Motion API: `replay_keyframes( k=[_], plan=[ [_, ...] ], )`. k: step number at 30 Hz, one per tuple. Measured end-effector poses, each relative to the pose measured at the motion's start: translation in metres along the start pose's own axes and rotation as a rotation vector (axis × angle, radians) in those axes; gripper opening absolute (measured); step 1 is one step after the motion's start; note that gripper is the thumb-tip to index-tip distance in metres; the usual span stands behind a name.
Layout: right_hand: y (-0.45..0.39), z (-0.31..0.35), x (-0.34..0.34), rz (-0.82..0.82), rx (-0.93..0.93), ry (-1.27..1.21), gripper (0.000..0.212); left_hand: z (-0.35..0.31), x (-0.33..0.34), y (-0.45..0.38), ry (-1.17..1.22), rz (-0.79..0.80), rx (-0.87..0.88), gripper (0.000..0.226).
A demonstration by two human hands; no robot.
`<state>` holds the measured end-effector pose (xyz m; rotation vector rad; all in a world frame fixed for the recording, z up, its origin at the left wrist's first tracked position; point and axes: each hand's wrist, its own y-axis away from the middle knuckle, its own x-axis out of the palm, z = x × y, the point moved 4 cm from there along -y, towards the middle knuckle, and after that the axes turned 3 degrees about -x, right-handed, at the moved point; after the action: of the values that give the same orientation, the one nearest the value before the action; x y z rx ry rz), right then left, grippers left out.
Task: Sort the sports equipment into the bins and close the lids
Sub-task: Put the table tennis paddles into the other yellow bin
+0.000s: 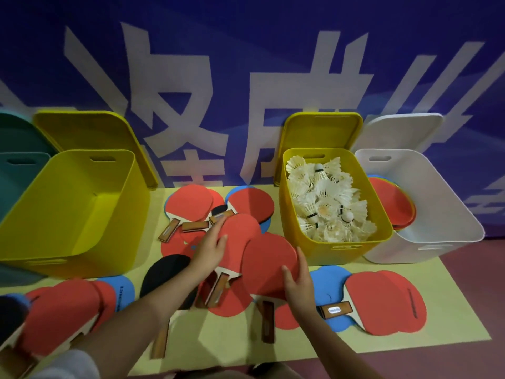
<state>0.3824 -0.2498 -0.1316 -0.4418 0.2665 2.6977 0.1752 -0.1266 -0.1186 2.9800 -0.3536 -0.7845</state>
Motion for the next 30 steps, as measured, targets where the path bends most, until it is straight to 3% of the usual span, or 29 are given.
replay_keyframes(
  k=[6,12,17,23,30],
  plan=[
    [-0.022,0.084,0.041,-0.122,-0.088,-0.259,0.046,-0.016,-0.118,-0.025,0.079,-0.228,0.061,0.043],
    [-0.042,0.164,0.137,-0.16,-0.127,-0.368,0.042,-0.01,-0.262,-0.027,0.235,-0.422,0.125,0.04],
    [-0.044,0.209,0.223,-0.168,-0.1,-0.423,0.042,0.041,-0.363,-0.031,0.282,-0.564,0.006,0.042],
    [-0.043,0.235,0.292,-0.183,-0.064,-0.366,0.044,0.103,-0.403,-0.061,0.211,-0.436,-0.145,0.046],
    [-0.057,0.239,0.338,-0.106,-0.077,-0.216,0.047,0.171,-0.39,-0.1,0.145,-0.24,-0.246,0.05]
  ],
)
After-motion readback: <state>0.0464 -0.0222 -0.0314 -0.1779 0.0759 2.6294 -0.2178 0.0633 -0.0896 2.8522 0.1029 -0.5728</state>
